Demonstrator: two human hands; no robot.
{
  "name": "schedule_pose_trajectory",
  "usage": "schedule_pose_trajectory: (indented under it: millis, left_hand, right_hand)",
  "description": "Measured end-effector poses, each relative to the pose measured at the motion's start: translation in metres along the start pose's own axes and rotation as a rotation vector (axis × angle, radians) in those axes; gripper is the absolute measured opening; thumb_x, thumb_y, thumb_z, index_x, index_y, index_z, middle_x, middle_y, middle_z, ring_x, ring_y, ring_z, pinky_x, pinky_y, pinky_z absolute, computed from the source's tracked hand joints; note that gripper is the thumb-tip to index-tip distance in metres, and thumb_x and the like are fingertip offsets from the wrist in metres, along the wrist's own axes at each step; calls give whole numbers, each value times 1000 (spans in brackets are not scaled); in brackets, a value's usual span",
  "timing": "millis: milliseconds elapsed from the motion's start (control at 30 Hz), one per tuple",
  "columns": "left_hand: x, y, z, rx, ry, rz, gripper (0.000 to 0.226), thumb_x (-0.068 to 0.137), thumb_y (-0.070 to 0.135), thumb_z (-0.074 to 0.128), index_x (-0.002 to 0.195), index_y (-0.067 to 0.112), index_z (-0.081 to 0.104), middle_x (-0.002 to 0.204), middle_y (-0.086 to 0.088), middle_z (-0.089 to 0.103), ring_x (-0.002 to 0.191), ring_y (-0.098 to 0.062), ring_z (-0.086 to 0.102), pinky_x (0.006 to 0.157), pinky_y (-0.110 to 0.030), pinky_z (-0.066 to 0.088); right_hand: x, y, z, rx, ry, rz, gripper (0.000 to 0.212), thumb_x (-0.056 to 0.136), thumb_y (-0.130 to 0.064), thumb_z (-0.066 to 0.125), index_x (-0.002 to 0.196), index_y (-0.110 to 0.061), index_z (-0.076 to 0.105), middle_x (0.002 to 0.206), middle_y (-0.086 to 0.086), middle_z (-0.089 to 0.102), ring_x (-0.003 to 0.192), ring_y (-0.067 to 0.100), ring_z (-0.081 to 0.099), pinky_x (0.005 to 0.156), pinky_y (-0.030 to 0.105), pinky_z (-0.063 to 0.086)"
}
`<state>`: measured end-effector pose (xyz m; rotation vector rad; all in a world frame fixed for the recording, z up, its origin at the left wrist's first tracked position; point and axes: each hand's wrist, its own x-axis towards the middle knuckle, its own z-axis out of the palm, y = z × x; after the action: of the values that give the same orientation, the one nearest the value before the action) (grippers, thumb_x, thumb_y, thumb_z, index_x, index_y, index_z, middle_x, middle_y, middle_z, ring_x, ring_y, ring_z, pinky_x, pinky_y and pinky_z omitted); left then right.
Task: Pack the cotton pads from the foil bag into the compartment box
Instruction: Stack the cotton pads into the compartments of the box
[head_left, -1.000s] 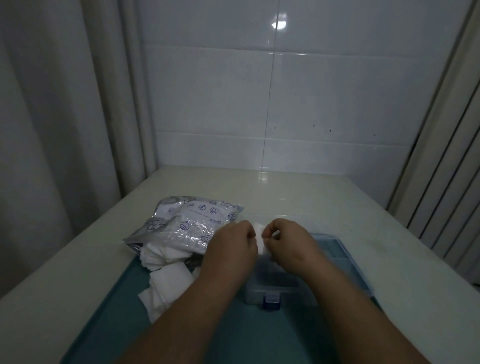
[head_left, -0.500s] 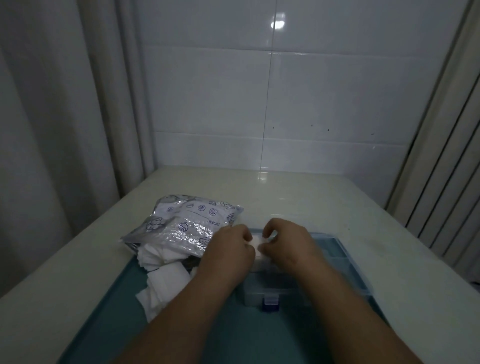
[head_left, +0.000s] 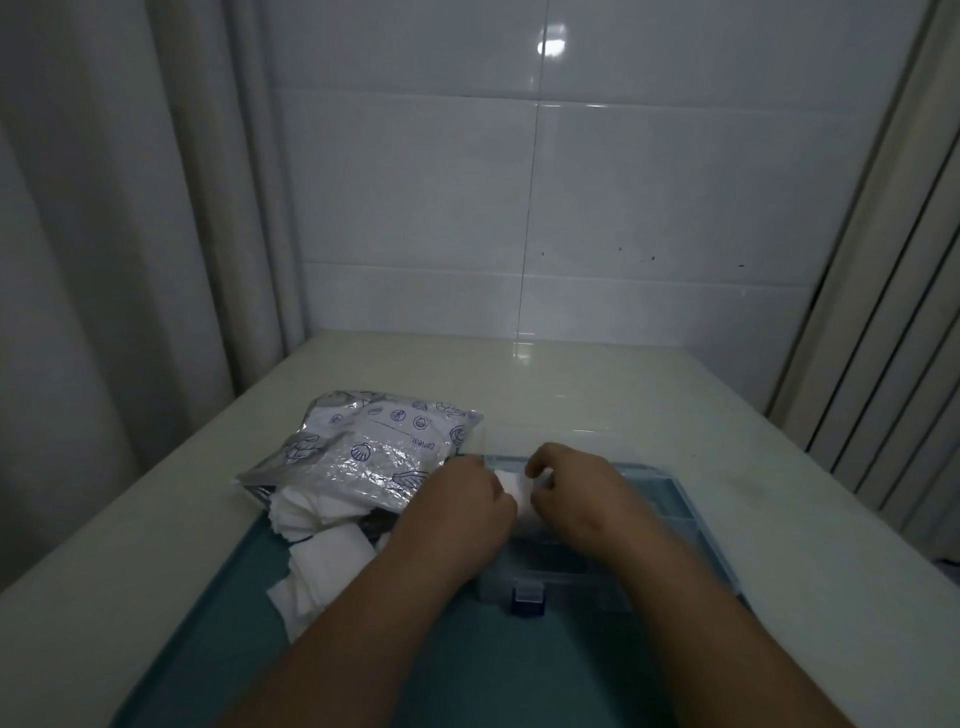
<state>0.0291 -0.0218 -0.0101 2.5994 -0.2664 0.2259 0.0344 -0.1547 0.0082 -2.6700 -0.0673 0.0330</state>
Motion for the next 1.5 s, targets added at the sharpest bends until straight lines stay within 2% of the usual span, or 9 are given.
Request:
schedule_pose_trajectory:
  millis: [133,367,700,833,967,1100,1300,1400,1500]
  left_hand:
    - [-6,3,-6,63,92,56,26,85,16,50,101,12,70,136,3,55,122,-19,51,98,-30,39]
    - [-4,2,-3,157,-97,77,34,88,19,44,110,19,71,114,-6,66,104,-23,61,90,-33,48]
    - [-13,5,-17,77,27,112,40,89,8,47,121,24,66,129,-1,61,117,-19,55,98,-29,40]
    - [-17,-1,-41,4,149,98,37,86,9,47,108,26,71,114,6,66,104,-13,58,90,-29,45]
    - [-16,-22,-70,-92,89,10,33,82,6,53,84,33,72,80,20,62,68,6,53,60,-12,35]
    - [-22,-39,-83,-138,53,-16,34,78,3,56,71,34,68,66,25,63,58,11,55,52,-7,34]
    - [-42,-53,-92,-14,29,-20,24,76,12,63,71,35,67,73,19,64,75,2,59,67,-17,44]
    - [-52,-64,-97,62,81,-98,14,76,28,70,64,29,62,70,12,63,70,-6,59,63,-24,44]
    - [-61,-73,-101,95,106,-261,37,78,48,67,63,15,61,64,3,63,61,-12,58,59,-28,45]
  right_hand:
    - [-1,3,-2,45,44,-28,15,91,-16,53,100,-28,55,101,2,64,88,19,60,83,37,54]
    - [-3,1,-3,-51,-59,-26,38,90,-15,46,114,-31,70,119,0,67,102,21,62,93,37,51]
    - [-10,7,-8,42,114,-92,33,95,-13,46,116,-26,68,121,-1,66,104,16,60,91,29,47]
    - [-11,8,-9,90,160,-136,31,94,-15,47,111,-30,69,116,-5,68,98,11,61,86,25,48]
    - [-15,2,-6,137,147,-193,30,92,-16,50,109,-31,69,111,-8,68,93,7,59,84,22,46]
    - [-24,-11,0,112,120,-275,26,91,-23,54,110,-30,70,108,-9,70,93,7,62,85,25,50]
    - [-35,-30,10,-46,65,-434,28,89,-34,58,114,-30,68,117,-9,66,106,11,59,91,28,47]
    - [-36,-37,15,-149,59,-520,32,88,-41,59,117,-31,66,117,-6,66,107,14,57,90,28,43]
    - [-34,-40,22,-242,70,-591,40,86,-50,58,121,-33,63,117,-7,66,109,16,55,91,29,40]
